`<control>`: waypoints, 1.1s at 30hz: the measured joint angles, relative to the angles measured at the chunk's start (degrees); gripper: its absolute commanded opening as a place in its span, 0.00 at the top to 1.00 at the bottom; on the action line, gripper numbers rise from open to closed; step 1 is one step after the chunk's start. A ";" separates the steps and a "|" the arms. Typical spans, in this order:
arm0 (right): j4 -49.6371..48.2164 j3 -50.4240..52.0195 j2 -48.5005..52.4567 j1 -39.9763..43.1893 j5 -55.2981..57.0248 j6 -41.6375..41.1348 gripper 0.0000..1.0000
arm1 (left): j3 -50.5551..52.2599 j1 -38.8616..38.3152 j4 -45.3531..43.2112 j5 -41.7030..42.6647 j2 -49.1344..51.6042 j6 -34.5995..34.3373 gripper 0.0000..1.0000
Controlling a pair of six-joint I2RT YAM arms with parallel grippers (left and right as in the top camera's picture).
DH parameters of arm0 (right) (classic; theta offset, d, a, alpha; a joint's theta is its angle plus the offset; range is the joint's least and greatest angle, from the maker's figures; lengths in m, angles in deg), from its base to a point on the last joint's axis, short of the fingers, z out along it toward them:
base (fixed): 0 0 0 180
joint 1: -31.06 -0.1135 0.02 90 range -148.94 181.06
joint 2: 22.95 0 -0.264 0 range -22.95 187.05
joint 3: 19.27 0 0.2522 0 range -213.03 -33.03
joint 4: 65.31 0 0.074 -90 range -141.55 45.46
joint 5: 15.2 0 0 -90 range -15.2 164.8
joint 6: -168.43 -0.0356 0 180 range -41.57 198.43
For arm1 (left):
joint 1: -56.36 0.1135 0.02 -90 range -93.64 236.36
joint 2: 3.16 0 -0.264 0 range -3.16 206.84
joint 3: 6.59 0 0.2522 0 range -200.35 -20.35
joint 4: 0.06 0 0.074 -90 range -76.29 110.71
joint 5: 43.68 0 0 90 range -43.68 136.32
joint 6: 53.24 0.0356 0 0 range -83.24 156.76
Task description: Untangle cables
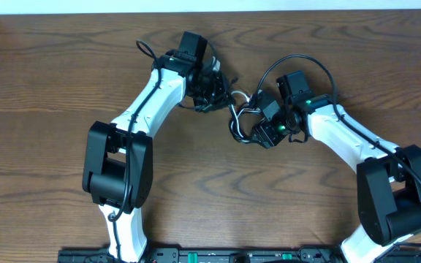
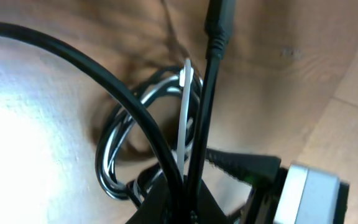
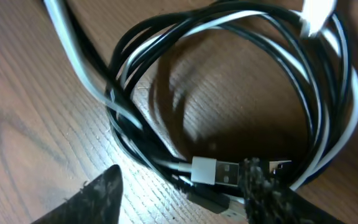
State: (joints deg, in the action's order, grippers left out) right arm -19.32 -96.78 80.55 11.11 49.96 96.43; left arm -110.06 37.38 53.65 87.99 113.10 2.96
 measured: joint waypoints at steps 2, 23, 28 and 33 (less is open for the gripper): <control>0.07 0.00 0.00 0.00 -0.04 0.46 0.61 | 0.00 -0.33 0.28 0.63 0.00 0.87 0.93; 5.75 0.13 0.07 -0.17 -0.26 4.66 0.61 | 0.13 -1.79 -2.21 10.23 0.00 2.58 0.92; 3.61 0.22 0.70 -0.17 -0.26 4.79 0.69 | 0.39 1.60 -12.15 22.77 0.02 0.24 0.93; 0.26 0.52 1.11 -0.17 -0.26 2.54 0.71 | 0.39 3.19 -14.56 31.82 0.02 -1.33 0.93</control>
State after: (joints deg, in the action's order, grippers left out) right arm -19.05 -96.25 81.66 10.94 49.70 98.96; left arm -109.67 40.57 39.09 119.82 113.13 1.62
